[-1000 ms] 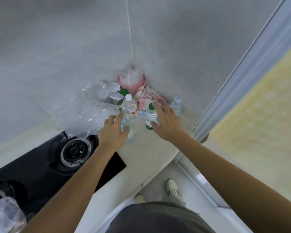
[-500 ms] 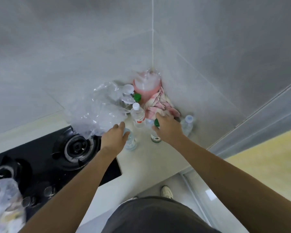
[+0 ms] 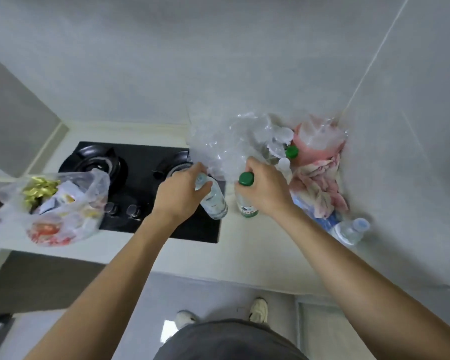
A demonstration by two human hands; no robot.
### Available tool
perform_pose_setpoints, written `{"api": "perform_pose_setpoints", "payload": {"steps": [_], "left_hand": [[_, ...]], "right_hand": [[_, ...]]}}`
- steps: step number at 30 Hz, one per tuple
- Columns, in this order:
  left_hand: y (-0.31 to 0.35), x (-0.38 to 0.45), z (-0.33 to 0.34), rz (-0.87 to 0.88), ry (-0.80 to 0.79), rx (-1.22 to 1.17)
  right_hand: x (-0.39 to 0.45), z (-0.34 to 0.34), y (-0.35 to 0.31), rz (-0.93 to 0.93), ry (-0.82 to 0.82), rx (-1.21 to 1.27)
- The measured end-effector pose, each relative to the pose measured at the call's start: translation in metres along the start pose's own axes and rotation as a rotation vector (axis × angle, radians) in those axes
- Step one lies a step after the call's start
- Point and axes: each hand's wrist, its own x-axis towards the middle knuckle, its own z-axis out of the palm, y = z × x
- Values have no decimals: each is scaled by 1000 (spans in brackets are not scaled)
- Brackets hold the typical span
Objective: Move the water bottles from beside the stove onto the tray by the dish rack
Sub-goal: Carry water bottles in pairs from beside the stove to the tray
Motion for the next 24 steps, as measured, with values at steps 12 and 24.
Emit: {"api": "perform_pose_setpoints", "payload": {"steps": [12,24], "left_hand": [[-156,-205,-127,-431,374,10],[-324,-500,-230,-931,635,62]], "right_hand": [[-42,104,-252,-391,-290,216],[-229,284,-526,-734,-641,393]]}}
